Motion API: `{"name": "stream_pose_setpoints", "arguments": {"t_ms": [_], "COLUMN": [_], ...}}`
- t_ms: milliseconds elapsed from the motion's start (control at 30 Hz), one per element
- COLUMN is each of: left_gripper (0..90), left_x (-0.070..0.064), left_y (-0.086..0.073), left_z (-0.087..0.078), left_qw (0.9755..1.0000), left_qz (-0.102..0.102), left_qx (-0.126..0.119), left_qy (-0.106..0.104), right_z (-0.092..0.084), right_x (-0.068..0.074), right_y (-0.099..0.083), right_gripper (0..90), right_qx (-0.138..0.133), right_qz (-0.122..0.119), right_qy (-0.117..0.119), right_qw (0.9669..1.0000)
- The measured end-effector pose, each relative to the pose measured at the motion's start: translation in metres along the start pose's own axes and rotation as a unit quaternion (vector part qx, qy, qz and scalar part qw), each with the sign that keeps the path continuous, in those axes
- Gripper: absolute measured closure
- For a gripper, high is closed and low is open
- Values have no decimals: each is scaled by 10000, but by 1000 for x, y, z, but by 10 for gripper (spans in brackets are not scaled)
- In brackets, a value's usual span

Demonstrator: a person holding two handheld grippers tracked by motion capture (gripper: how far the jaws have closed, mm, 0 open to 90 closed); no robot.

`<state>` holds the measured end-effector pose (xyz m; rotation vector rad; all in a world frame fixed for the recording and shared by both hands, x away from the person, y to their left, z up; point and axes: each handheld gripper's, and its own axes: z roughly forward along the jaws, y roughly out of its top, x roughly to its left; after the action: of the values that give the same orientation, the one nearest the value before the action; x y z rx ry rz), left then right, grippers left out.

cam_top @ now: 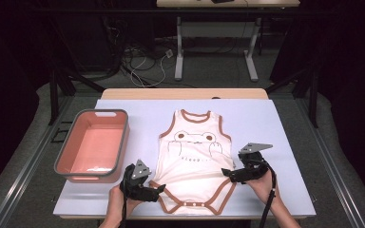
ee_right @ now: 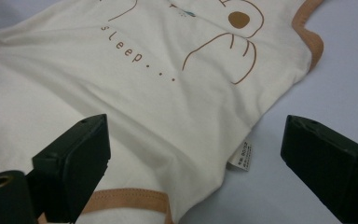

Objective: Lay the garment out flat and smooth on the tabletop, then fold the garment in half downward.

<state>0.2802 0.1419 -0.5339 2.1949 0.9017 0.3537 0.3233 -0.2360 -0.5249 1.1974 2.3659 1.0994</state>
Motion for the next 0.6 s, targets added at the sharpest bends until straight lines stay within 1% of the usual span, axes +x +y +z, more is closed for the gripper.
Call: {"name": "stream_pose_setpoints", "arguments": {"t_ms": [267,367,533,567,600], "left_gripper": [109,106,99,99,99], "left_x": [-3,-3,-1,1,2], "left_y": [1,2,6,7,9], "left_z": [5,8,8,8,8], "left_qw": [9999,9998,9998,9998,9997], "left_qz": [24,21,-106,-102,-151], "left_qx": [149,191,151,147,128], "left_qy": [10,27,92,121,123], "right_z": [1,2,3,4,5], "right_x": [1,1,1,0,0], "right_y": [2,3,5,6,6], "right_gripper": [22,5,0,0,0], "right_qx": [-34,-14,-38,-33,-29], "right_qz": [-120,-119,-152,-168,-142], "right_qy": [-26,-38,-76,-65,-68], "right_qw": [9999,9999,9998,9998,9999]}}
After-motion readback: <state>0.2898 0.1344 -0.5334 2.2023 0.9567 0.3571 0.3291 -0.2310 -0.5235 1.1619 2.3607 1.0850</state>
